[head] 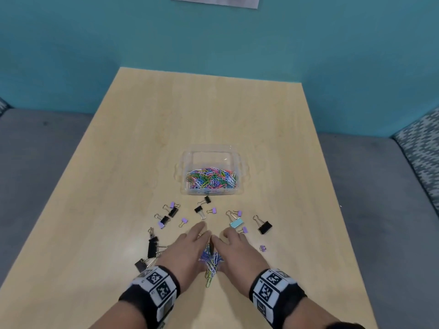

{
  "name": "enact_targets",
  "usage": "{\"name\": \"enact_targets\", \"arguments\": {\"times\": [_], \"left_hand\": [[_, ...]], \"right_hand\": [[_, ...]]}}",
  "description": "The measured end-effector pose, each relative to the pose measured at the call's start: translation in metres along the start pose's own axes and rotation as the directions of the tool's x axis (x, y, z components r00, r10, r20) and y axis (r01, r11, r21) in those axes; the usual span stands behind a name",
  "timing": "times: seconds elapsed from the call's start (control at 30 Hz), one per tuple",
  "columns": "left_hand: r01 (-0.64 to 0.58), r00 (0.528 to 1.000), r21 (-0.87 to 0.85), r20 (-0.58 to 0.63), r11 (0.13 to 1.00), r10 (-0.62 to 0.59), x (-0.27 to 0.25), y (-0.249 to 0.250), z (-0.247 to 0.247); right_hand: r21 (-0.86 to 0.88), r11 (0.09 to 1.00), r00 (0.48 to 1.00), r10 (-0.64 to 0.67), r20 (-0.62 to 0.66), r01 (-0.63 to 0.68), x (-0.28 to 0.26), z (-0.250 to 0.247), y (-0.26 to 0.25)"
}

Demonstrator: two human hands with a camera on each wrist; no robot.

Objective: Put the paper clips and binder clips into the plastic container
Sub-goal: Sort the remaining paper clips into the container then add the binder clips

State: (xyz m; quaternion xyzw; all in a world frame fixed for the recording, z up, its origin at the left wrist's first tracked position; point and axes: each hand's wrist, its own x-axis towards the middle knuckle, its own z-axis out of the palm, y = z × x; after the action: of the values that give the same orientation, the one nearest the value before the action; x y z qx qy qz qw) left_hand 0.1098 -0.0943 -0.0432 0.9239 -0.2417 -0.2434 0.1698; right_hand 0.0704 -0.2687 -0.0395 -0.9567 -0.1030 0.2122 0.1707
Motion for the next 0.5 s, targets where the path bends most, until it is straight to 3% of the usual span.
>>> {"name": "enact_targets", "arguments": {"times": [0.2, 0.3, 0.37, 0.5], "left_hand": [[-0.009, 0.996, -0.106, -0.085, 0.994, 0.0, -0.029, 0.0, 0.007], [0.069, 0.984, -0.174, -0.148, 0.982, -0.095, -0.042, -0.006, 0.005], [0.119, 0.981, -0.174, -0.13, 0.977, -0.143, -0.043, -0.007, 0.006], [0.101, 0.99, -0.073, -0.087, 0.992, -0.107, -0.031, 0.007, 0.01]], "right_hand": [[-0.015, 0.996, 0.995, -0.09, -0.051, 0.09, -0.027, 0.002, 0.005], [0.125, 0.992, 0.993, 0.045, -0.105, -0.032, -0.044, 0.0, 0.016], [0.185, 0.974, 0.988, 0.145, -0.054, -0.133, -0.049, 0.003, 0.018], [0.105, 0.989, 0.994, 0.108, 0.001, -0.108, -0.039, 0.012, 0.001]]}}
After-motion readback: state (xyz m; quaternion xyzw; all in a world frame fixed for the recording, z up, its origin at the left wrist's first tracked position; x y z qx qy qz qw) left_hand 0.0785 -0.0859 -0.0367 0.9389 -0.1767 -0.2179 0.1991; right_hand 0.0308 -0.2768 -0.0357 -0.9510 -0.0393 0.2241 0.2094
